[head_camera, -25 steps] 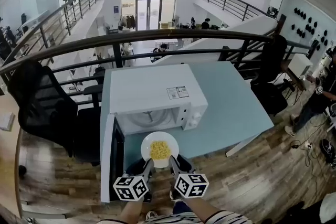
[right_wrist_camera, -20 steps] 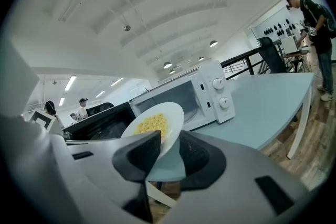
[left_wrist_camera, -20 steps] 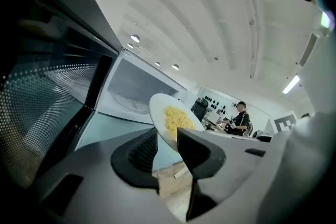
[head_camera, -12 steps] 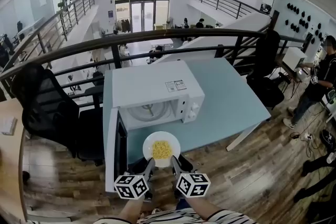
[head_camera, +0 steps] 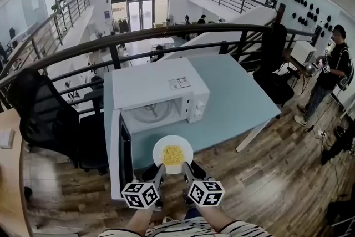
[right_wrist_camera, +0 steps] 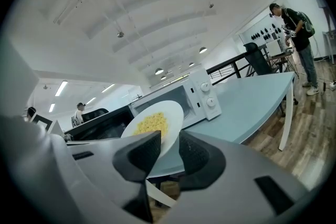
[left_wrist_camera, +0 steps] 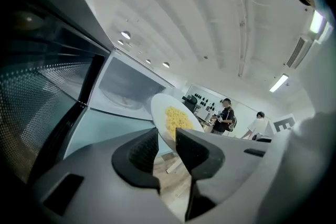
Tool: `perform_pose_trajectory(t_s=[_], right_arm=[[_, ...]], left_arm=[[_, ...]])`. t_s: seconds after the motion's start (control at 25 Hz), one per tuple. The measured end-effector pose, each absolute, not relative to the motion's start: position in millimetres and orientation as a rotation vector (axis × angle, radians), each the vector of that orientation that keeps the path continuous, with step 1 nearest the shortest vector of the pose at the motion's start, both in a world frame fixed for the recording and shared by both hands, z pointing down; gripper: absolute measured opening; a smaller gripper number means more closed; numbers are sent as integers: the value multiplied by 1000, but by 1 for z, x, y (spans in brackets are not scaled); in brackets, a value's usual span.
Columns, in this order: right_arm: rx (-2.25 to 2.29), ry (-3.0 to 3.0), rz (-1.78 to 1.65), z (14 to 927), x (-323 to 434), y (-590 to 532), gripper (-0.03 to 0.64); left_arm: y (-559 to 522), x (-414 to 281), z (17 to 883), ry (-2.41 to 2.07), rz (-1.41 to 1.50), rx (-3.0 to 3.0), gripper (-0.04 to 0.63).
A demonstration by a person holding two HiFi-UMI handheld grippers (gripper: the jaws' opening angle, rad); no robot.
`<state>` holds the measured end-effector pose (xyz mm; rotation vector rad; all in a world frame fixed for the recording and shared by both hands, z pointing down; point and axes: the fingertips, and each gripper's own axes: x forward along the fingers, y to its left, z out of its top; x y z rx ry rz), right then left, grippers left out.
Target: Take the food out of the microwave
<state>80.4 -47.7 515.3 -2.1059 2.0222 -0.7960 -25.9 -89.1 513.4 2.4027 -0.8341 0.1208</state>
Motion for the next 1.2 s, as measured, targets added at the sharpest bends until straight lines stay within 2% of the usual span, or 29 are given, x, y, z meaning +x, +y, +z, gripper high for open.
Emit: perform_pose_trajectory(t_s=[1.2], right_arm=[[-2129,2002,-822,525,77,-27,97]], left_arm=[[-69,-32,529,-817,142,2352,106]])
